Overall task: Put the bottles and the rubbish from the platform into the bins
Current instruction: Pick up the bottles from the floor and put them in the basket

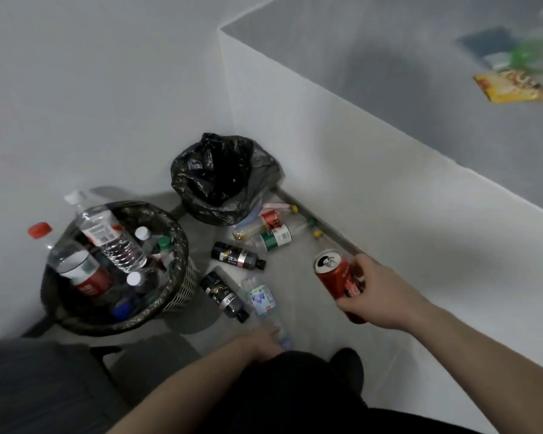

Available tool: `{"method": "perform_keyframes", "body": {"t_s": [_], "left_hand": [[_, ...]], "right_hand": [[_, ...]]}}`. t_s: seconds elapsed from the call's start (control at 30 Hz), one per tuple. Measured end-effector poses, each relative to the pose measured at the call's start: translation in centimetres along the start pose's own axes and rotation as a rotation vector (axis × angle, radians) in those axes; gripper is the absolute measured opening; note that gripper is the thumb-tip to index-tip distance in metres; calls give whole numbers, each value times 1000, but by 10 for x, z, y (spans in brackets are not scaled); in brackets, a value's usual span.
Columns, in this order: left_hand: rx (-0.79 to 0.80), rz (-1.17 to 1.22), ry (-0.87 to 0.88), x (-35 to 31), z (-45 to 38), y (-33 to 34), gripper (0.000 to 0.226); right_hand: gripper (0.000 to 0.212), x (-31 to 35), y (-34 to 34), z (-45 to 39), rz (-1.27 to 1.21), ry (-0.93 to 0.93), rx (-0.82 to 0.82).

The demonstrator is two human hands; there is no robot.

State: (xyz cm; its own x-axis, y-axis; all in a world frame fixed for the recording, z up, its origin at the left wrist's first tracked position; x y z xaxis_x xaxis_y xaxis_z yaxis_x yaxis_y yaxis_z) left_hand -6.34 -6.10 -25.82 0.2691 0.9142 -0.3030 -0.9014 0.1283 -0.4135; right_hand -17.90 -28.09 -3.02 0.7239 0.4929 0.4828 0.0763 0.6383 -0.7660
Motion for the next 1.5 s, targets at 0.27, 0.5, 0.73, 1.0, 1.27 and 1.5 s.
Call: {"method": "perform_keyframes", "body": {"t_s": [0.27, 0.5, 0.73, 1.0, 1.27, 1.5], "left_hand": [[141, 14, -48, -40, -29, 27, 57], [65, -118, -77, -50, -48, 31, 54], [-11, -22, 7, -17, 16, -4, 57], [-368, 102, 289, 33, 155, -103, 29], [-883, 241, 518, 84, 292, -218, 12], [-1182, 458, 282, 121, 306, -294, 18]], "right_hand": [[53, -53, 14, -36, 91, 144, 88], [52, -51, 17, -52, 42, 151, 117], [57, -8, -5, -54, 100, 106, 35], [52, 95, -23, -18, 34, -14, -52], [61, 193, 0, 19, -155, -148, -78], [51, 243, 25, 31, -200, -206, -31]]}}
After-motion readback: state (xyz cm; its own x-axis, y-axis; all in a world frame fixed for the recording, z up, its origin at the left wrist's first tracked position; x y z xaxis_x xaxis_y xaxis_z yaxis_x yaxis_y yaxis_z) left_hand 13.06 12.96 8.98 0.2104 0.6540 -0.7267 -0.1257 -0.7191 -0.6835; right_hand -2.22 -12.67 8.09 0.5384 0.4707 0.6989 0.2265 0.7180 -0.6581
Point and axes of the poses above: each hand's wrist, its own z-axis away from the middle knuckle, its own y-axis out of the palm, x = y × z, the point moved 2 cm from there along -z, towards the middle knuckle, and after that the axes turned 7 degrees about -x, right-handed, at the moved point
